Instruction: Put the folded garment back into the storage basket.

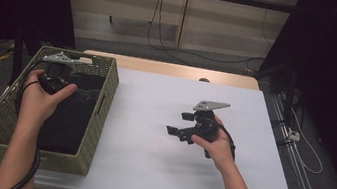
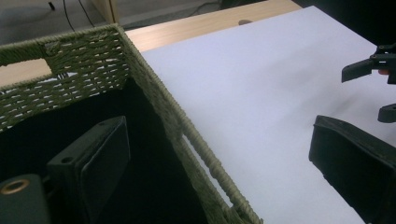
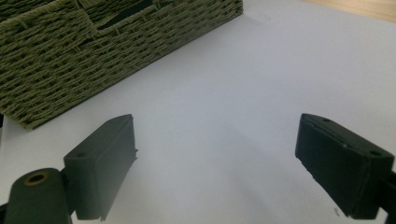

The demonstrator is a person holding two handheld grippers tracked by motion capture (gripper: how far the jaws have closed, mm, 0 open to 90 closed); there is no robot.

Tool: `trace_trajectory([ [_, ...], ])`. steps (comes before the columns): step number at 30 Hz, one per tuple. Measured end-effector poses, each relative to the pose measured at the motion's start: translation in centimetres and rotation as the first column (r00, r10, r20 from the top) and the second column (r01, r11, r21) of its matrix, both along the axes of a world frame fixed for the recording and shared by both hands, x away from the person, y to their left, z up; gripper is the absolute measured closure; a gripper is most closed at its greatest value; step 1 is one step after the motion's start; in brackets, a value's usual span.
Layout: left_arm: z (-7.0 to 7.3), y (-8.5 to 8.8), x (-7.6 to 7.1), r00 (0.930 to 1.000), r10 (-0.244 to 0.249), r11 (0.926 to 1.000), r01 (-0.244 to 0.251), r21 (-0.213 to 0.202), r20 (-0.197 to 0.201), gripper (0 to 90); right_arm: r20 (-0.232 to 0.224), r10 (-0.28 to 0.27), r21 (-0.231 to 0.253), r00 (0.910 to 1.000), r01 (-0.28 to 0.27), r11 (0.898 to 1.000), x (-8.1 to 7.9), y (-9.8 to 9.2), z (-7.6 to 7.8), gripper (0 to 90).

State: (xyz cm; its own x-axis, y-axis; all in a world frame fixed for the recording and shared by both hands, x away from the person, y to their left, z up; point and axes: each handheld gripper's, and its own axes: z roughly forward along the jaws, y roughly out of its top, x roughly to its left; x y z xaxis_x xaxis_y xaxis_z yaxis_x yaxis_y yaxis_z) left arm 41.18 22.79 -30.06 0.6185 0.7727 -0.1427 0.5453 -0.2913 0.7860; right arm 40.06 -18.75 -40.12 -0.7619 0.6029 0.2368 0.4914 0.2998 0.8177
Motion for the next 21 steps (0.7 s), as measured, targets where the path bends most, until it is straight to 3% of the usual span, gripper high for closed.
trace_trajectory([
  [3,-0.1,0.2,-0.5,0.9993,-0.002,0.9999,0.002,-0.012,0.038,5.2,-0.001,0.001,-0.005,1.0000,-0.001,1.000,-0.4,-0.3,-0.1,11.5],
  [5,-0.3,0.3,-0.7,0.9993,0.000,0.9996,0.001,-0.030,0.038,4.9,0.000,0.000,-0.006,1.0000,0.000,1.000,-0.7,-0.5,-0.2,11.5],
  [8,-0.6,0.5,-0.9,0.9993,-0.002,0.9999,0.003,-0.015,0.038,4.8,0.000,-0.002,-0.007,1.0000,0.002,1.000,-1.1,-0.7,-0.3,11.4],
  [11,-0.8,0.7,-1.3,0.9981,-0.007,0.9989,0.010,-0.046,0.061,4.8,0.002,-0.004,-0.010,1.0000,0.004,1.000,-1.4,-1.1,-0.4,11.4],
  [15,-1.0,1.0,-1.6,0.9957,-0.019,0.9984,0.024,-0.051,0.091,4.6,0.003,-0.011,-0.009,0.9999,0.011,1.000,-1.8,-1.6,-0.3,11.4],
  [21,-1.3,0.8,-1.9,0.9936,-0.013,0.9950,0.024,-0.097,0.112,4.6,-0.002,-0.020,-0.014,0.9998,0.020,1.000,-2.2,-2.4,-0.4,11.1],
])
